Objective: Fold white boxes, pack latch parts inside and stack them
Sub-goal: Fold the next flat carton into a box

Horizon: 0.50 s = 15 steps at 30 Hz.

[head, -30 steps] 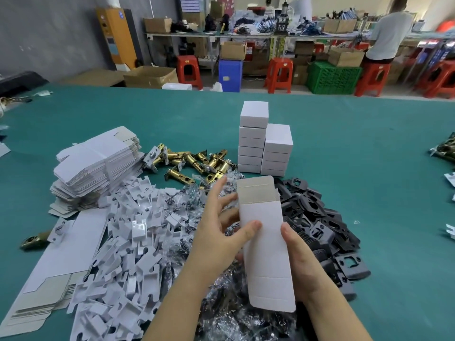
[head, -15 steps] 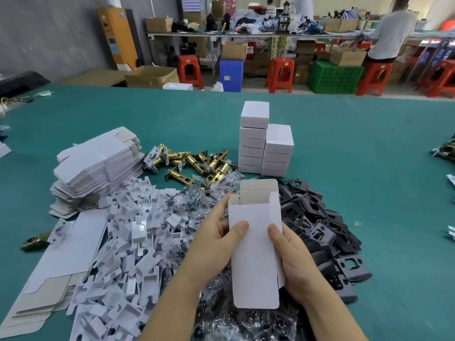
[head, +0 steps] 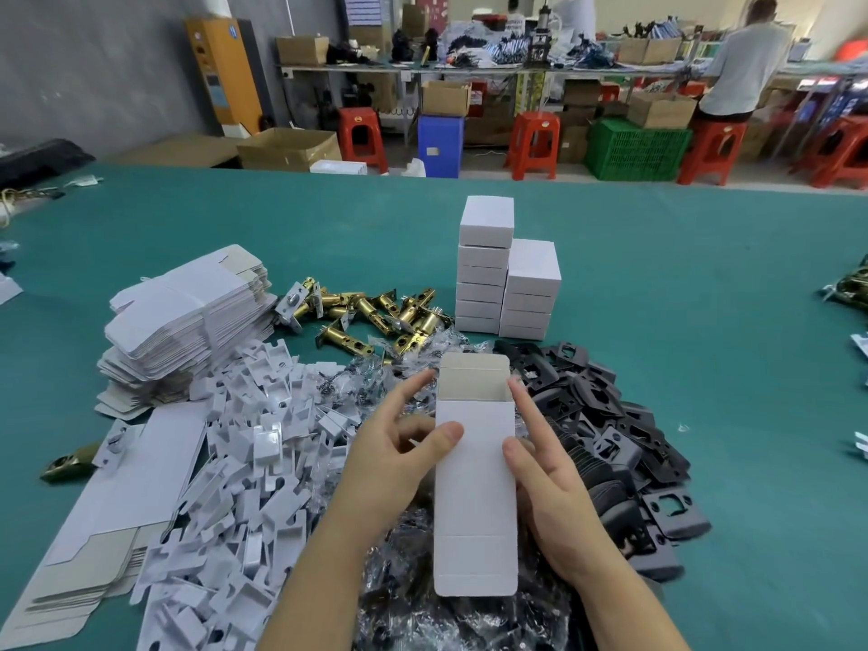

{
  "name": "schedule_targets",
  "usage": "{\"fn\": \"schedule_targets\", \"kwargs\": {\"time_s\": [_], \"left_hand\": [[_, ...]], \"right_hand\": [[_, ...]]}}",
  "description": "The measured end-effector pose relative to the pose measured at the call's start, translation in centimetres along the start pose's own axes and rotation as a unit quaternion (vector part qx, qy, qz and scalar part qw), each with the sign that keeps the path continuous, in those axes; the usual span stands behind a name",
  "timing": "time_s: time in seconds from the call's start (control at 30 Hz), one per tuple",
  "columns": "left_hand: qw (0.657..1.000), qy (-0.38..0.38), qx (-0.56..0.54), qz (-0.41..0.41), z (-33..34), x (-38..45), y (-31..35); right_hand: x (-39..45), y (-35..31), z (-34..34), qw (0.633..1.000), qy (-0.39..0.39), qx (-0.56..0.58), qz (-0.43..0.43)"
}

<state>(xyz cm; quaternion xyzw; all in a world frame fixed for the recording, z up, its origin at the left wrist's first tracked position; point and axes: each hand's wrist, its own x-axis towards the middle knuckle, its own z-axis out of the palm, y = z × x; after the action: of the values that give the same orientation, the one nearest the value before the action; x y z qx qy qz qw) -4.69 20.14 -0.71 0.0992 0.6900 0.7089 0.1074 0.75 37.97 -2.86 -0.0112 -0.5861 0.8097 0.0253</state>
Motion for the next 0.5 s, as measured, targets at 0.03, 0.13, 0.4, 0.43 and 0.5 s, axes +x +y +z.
{"fn": "schedule_targets", "kwargs": {"time_s": [0.03, 0.13, 0.4, 0.43, 0.5], "left_hand": [[1.0, -0.005, 0.002, -0.001, -0.06, 0.01, -0.02], [1.0, -0.006, 0.023, 0.004, -0.14, -0.08, -0.07], [0.994, 0.03, 0.08, 0.061, -0.57, -0.06, -0.05], [0.994, 0.032, 0.085, 0.061, -0.67, -0.08, -0.02], [0.993, 0.036, 0.098, 0.059, -0.82, -0.06, 0.0]], "right_hand": [[0.0, 0.03, -0.05, 1.0, 0.0, -0.005, -0.001], [-0.04, -0.03, -0.19, 1.0, -0.003, -0.01, 0.0], [-0.2, -0.15, 0.08, 1.0, -0.008, -0.016, 0.019], [-0.2, -0.19, 0.11, 1.0, -0.007, -0.016, 0.019], [-0.19, -0.2, 0.11, 1.0, -0.008, -0.018, 0.018]]}}
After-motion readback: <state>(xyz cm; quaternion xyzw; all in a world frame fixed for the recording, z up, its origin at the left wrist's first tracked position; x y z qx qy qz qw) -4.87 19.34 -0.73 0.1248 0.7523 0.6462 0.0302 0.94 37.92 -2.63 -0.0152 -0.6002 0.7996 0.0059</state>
